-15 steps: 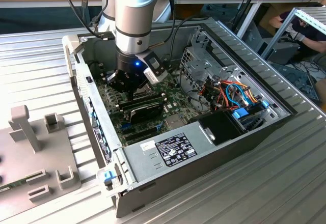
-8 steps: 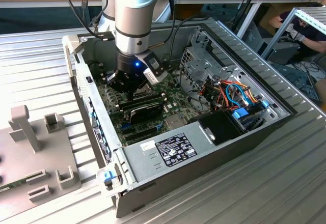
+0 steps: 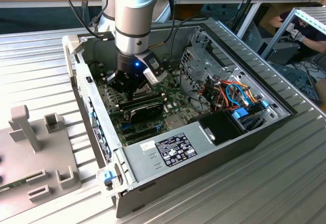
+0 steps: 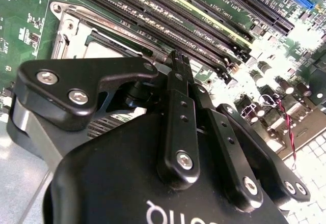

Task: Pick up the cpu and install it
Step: 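Install the second cpu locking lever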

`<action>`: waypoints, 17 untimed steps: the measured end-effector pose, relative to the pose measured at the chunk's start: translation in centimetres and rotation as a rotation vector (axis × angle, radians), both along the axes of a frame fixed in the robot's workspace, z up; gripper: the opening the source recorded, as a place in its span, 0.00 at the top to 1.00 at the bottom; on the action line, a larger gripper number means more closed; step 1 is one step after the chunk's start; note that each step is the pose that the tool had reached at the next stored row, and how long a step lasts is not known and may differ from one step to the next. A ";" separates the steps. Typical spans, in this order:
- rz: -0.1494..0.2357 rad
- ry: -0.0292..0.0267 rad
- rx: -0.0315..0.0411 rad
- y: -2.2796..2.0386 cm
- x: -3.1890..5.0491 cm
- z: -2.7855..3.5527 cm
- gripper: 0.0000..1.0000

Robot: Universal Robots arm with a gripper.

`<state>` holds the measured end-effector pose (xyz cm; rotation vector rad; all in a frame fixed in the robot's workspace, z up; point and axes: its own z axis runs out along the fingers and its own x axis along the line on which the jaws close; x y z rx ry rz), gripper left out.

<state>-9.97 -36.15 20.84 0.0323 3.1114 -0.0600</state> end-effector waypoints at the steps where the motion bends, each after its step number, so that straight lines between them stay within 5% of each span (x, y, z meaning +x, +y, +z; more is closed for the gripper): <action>1: 0.000 0.0000 -0.0001 0.02 0.00 0.00 0.89; 17: 0.000 0.0001 -0.0001 0.19 -0.01 -0.20 0.89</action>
